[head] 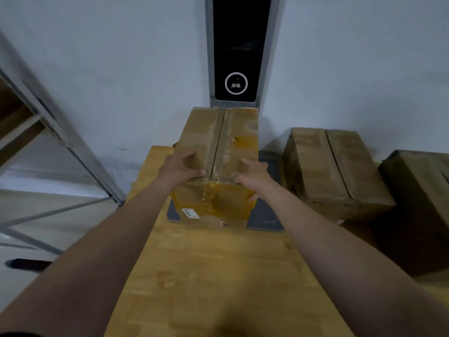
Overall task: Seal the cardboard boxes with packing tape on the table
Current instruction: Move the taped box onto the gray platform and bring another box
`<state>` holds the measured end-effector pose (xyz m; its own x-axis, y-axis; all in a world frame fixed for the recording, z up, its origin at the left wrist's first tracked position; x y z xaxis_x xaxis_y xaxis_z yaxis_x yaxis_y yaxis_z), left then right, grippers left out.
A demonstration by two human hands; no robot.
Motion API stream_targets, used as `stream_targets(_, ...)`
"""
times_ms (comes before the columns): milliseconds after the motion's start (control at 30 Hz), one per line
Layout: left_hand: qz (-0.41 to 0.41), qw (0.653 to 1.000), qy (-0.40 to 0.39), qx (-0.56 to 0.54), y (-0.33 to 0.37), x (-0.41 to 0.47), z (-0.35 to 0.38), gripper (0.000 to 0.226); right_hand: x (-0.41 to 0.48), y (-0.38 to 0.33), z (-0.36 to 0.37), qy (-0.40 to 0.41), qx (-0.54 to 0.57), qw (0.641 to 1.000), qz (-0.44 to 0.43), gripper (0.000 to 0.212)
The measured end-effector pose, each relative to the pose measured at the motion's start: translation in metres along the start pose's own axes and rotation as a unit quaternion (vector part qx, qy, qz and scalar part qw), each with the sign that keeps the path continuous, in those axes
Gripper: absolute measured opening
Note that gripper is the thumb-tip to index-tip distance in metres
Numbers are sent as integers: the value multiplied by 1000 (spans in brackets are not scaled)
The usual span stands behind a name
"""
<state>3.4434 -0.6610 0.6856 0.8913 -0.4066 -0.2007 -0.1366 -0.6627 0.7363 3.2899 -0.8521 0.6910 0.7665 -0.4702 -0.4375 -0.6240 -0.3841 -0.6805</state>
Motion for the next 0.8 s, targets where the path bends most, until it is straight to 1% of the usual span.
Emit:
stream_targets(133, -9, 1000, -8, 6, -5, 36, -8, 103, 43, -17, 5, -15, -20, 999, 40, 89)
stream_targets(267, -12, 1000, -16, 8, 0, 63, -13, 103, 71, -29, 1, -4, -25, 998, 49, 88)
stream_targets(367, -15, 999, -32, 36, -1, 76, -13, 108, 82, -31, 0, -15, -18, 998, 52, 93)
stream_targets(500, -47, 997, -45, 35, -5, 81, -12, 112, 81, -25, -1, -13, -22, 999, 31, 93)
stream_targets(567, -29, 995, -54, 83, 6, 82, -11, 111, 70, -25, -8, 5, -41, 999, -9, 89)
stream_targets(600, -17, 991, -56, 119, 14, 80, -10, 108, 64, -24, -14, 20, -69, 997, -35, 87)
stream_targets(667, -17, 979, -50, 197, 32, 72, -6, 93, 49, -17, -28, 40, -105, 991, -73, 82)
stream_targets(733, 0, 967, -29, 252, 54, 59, 1, 75, 37, 1, -43, 39, -90, 993, -65, 82)
stream_targets(800, 43, 967, -20, 251, 82, 43, 19, 67, 28, 26, -63, 45, -78, 995, -47, 85)
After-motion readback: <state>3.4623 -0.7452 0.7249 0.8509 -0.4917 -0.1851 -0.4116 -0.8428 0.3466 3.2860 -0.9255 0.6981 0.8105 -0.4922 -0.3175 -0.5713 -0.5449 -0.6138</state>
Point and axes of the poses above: each hand's wrist, its own x-axis towards the middle knuckle, its own z-axis out of the palm, y = z × x, the point moved 7 cm from there along x, towards the middle knuckle, and after that the axes turned 7 degrees about -x, right-handed, at the moved point
